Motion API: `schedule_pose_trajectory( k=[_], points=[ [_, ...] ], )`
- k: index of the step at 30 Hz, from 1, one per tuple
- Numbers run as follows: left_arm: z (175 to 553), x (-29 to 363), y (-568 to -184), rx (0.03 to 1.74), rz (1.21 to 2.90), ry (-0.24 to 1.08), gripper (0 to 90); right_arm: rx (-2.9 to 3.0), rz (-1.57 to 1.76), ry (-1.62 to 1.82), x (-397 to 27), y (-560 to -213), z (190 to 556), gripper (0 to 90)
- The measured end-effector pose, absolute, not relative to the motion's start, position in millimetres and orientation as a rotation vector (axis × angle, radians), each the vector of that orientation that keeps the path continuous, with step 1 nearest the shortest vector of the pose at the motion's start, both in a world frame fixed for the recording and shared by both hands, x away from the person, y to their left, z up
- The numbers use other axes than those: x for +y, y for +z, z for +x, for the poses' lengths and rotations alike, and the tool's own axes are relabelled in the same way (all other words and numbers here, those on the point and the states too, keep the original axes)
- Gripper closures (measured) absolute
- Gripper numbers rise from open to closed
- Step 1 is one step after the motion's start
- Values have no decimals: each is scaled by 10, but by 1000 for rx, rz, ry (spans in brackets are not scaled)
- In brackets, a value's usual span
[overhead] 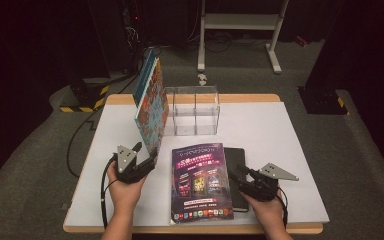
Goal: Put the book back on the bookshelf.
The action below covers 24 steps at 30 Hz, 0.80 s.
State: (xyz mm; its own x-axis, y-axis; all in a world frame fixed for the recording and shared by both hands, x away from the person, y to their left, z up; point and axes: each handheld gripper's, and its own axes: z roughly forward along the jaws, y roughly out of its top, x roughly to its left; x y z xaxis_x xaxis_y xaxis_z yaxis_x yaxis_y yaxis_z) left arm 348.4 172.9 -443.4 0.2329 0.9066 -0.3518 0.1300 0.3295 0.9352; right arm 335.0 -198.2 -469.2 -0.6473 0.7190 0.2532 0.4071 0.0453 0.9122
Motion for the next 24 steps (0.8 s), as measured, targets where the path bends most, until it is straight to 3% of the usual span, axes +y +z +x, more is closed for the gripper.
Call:
schedule_pose_trajectory(
  k=[6, 13, 24],
  points=[
    [3410, 1754, -4530, 1241, 1203, 684, 353, 2052, 1141, 1629, -1984, -4689, 3347, 500],
    [3324, 1743, -4701, 1275, 1254, 626, 240, 2052, 1123, 1598, -1981, -4692, 3347, 498],
    [3211, 1395, -4937, 1279, 1393, 430, 161, 2097, 1072, 1535, -1943, -4724, 3362, 443]
  ],
)
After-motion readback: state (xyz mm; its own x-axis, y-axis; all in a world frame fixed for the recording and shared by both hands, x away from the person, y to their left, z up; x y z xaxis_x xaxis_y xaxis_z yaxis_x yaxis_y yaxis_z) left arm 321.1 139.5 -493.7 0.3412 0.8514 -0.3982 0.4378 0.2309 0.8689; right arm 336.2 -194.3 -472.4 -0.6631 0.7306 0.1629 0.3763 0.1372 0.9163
